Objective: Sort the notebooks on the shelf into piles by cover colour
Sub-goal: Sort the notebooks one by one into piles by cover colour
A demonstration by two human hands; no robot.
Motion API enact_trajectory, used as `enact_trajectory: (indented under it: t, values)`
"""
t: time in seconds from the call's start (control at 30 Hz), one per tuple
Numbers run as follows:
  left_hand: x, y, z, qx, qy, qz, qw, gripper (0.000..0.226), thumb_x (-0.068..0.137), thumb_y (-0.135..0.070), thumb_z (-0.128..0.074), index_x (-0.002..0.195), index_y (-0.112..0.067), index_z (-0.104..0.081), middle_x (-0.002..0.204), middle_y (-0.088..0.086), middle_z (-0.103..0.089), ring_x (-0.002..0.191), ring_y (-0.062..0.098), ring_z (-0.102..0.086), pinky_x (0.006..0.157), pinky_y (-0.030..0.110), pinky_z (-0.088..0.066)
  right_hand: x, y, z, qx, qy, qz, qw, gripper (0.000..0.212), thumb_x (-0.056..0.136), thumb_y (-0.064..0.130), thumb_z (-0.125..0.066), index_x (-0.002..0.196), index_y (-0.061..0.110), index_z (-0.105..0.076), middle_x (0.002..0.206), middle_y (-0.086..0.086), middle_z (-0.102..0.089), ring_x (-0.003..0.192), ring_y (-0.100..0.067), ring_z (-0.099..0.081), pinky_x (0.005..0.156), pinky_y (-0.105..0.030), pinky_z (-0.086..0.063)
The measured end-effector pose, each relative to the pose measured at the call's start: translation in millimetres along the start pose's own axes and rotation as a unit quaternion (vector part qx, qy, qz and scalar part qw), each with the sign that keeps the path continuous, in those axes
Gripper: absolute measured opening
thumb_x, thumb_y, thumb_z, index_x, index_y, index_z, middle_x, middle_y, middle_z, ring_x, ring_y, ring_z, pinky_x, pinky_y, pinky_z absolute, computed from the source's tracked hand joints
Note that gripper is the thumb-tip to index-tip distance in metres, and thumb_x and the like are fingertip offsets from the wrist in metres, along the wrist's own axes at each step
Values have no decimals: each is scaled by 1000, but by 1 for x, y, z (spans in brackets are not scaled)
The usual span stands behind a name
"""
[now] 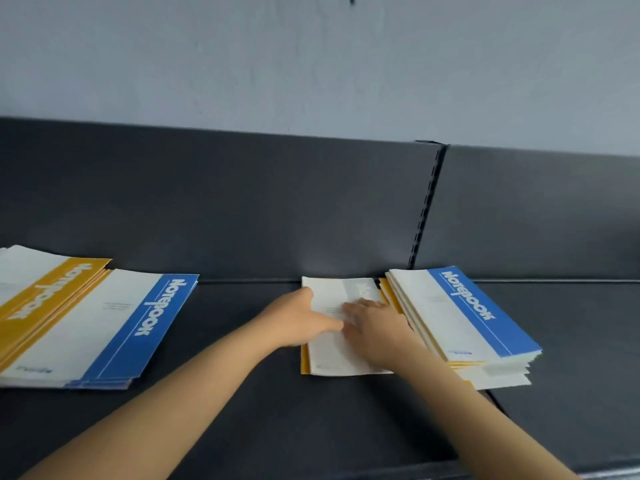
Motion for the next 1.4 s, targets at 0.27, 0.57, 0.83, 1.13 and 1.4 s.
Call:
enact_trajectory:
  t: [0.27,0.57,0.83,1.13,1.4]
  values:
    - [-3,-10,6,-187,-90,-27,978,90,90,-12,-59,155,-25,1,148,-1,-38,120,15,-48,90,29,-47,3,4,12,213,-57,-8,975,38,98,32,-43,134,23,-50,137,1,-52,116,-17,-54,89,-22,-42]
    - [-41,30,80,-351,-149,-106,918,47,92,-1,-52,129,-28,-50,113,-12,-65,103,11,-63,85,31,-55,1,54,65,361,-157,-24,919,56,88,40,-62,137,20,-44,142,0,-34,123,-20,-44,89,-27,-35]
    - [-89,183,197,-266,-201,-122,935,46,86,-10,-70,115,-37,-47,108,-14,-65,92,0,-63,76,23,-55,19,253,48,384,-142,76,909,47,84,35,-69,125,21,-53,134,6,-41,103,-9,-45,75,-21,-38]
    - [-118,376,326,-242,-207,-70,945,56,81,-20,-77,127,-31,-48,106,-18,-61,96,1,-61,78,22,-50,57,476,16,350,-140,91,922,31,88,27,-65,116,14,-63,133,4,-47,95,-7,-44,76,-14,-30]
    - [-124,453,376,21,-271,0,962,45,83,-34,-71,121,-15,-55,118,0,-56,101,16,-55,82,30,-46,91,578,-10,192,-57,150,968,38,92,32,-55,127,17,-56,134,-1,-53,120,-19,-50,97,-23,-33]
Point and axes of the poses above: each hand's wrist, its own x-axis towards the middle knuckle, its own z-axis out of the back of the hand, y = z × x, the point moved 9 cm from there along x, towards the middle knuckle
